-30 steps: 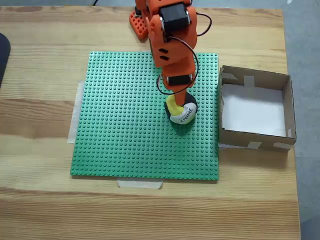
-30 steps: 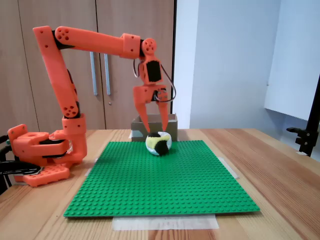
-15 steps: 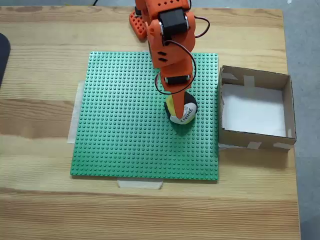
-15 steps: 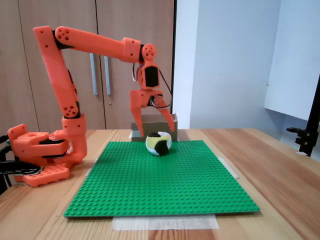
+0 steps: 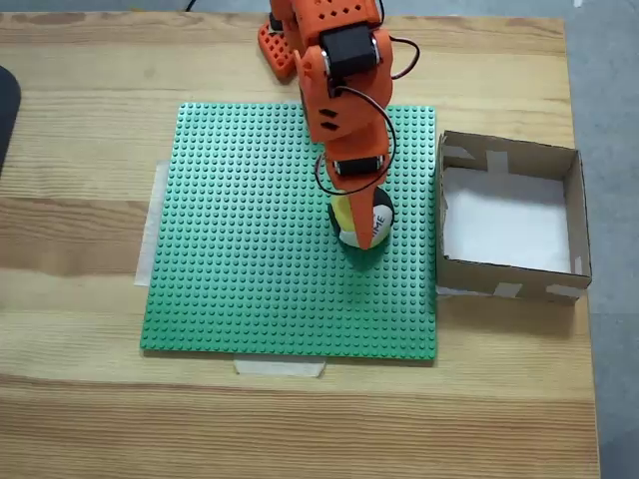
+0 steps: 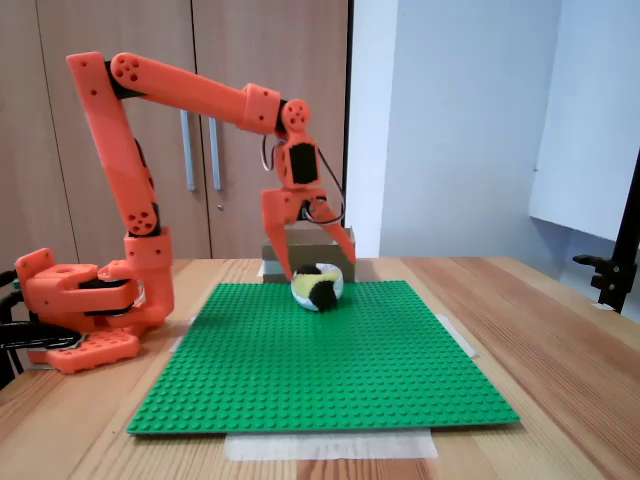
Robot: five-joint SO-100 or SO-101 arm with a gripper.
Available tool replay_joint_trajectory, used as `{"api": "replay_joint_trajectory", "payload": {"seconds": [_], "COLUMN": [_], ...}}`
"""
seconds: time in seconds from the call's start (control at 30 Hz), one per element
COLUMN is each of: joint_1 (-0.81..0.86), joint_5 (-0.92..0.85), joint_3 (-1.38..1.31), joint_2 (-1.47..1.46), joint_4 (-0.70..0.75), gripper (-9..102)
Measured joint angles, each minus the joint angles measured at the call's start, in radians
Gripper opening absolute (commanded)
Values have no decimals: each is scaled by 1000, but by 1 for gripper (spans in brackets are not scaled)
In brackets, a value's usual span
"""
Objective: Pick the ball and put it in the box.
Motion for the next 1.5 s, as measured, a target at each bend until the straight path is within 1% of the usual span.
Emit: {"api": "replay_joint_trajectory", "payload": {"seconds": [0.17, 0.43, 0.7, 1.3, 1.5], "joint_1": [-5, -5, -5, -5, -2], "joint_5": [0, 9, 9, 25, 21], "joint_3": [20, 34, 58, 60, 77], "joint_2": [0, 0, -15, -28, -28], "joint_4": [-21, -63, -110, -189, -229], "gripper": [51, 46, 46, 33, 20]}}
